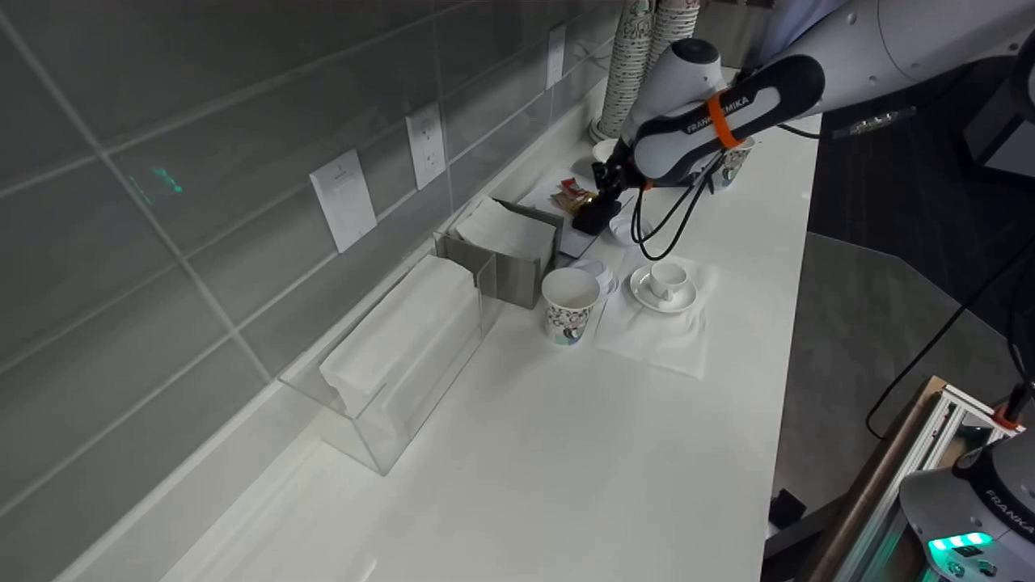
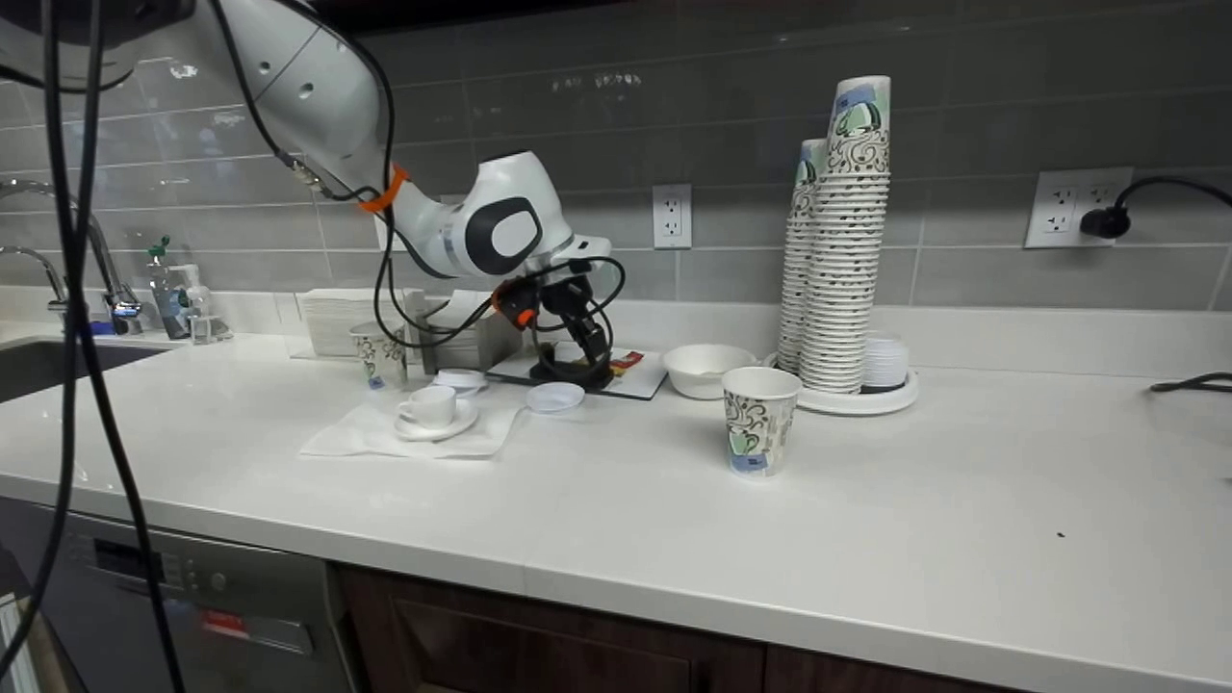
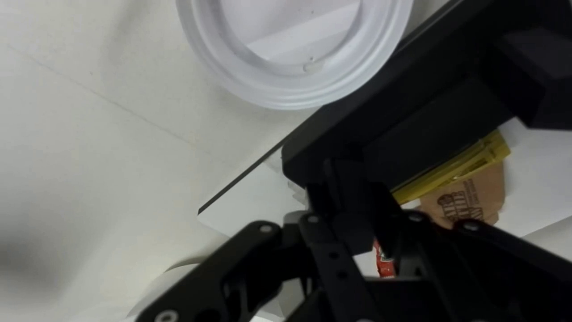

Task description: Pick up the black and white object, pour the items on the black and white object onto the kitchen counter, place the black and object on the right side of the kitchen counter

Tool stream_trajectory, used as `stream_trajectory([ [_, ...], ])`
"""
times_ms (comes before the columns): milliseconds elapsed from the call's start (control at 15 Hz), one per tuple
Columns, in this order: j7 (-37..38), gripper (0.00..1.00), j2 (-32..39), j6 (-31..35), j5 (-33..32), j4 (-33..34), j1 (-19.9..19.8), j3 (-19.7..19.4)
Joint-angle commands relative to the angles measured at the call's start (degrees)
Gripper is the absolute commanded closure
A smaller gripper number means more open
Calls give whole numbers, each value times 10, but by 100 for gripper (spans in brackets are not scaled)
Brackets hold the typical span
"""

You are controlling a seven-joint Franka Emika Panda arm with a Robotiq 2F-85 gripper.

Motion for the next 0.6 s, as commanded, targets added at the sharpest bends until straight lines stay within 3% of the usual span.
stream_trajectory([
  [0, 11, 93, -22, -4, 13, 5, 4, 6],
  [533, 9, 93, -53, 2, 0, -11, 19, 2],
])
